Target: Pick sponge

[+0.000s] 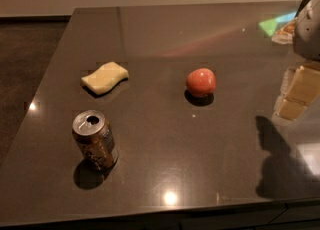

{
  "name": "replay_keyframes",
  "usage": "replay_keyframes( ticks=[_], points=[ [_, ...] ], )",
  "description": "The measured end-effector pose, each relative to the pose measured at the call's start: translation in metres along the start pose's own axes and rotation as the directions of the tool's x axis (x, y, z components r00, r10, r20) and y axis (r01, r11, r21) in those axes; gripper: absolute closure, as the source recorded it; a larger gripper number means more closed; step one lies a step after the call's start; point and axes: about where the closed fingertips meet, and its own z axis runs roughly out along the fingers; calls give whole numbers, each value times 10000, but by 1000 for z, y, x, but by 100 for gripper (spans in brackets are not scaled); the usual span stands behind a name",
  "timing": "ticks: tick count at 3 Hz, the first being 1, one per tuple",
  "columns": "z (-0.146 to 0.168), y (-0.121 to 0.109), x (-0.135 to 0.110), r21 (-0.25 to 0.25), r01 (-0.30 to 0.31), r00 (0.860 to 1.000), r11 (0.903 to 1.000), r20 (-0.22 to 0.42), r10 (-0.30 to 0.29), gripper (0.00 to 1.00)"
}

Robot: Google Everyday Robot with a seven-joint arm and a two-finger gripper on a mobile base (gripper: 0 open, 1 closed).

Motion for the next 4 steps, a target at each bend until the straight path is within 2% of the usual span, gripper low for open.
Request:
replay_keyframes(
  ticks=[2,4],
  points=[
    [0,-3,-4,70,119,9999,9999,63,-120,0],
    [22,-40,-59,158,1289,9900,9915,564,-1296,0]
  ],
)
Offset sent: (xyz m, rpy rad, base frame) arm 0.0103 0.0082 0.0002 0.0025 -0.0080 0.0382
